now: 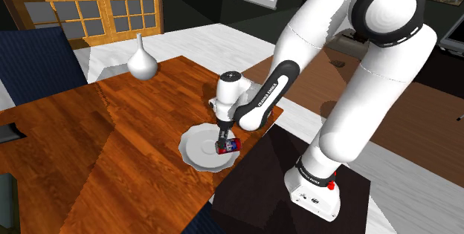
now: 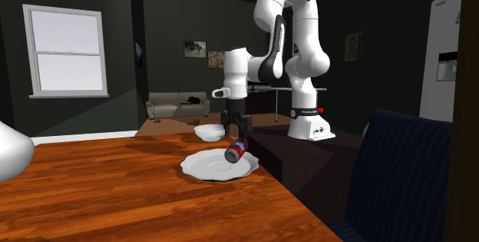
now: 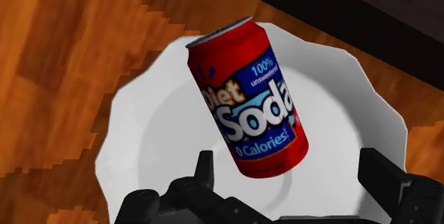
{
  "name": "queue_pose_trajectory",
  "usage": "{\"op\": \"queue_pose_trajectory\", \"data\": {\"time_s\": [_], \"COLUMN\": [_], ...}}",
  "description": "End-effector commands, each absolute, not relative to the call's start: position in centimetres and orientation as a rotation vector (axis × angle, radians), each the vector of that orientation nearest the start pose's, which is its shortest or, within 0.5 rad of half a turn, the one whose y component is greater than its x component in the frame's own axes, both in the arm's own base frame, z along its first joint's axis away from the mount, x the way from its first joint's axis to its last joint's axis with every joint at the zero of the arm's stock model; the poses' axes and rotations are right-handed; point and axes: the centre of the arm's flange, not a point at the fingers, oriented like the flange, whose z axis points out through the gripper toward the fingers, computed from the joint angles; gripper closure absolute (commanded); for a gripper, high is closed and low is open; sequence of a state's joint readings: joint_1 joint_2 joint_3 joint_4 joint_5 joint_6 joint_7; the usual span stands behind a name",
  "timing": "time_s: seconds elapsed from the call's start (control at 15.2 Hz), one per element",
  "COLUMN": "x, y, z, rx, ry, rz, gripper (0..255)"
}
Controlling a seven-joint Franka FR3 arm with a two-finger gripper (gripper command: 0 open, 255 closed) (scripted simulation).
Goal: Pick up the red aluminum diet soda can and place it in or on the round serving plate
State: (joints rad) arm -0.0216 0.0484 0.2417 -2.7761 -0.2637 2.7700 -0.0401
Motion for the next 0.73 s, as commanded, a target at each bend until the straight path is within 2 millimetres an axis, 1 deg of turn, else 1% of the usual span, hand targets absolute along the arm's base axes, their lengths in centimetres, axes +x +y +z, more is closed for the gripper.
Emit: {"op": "queue_pose_trajectory", "data": {"time_s": [0.0,0.07,0.46,0.53,0.66], "x": [34.6,34.4,34.4,34.4,34.4], "y": [9.0,8.9,8.5,8.5,8.5], "z": [17.4,17.3,14.1,13.3,13.3], "rx": [-3.062,-3.056,-3.056,-3.056,-3.056], "ry": [-1.06,-1.081,-1.081,-1.081,-1.081], "rz": [0.08,0.081,0.081,0.081,0.081], "gripper": [0,0,0,0,0]}}
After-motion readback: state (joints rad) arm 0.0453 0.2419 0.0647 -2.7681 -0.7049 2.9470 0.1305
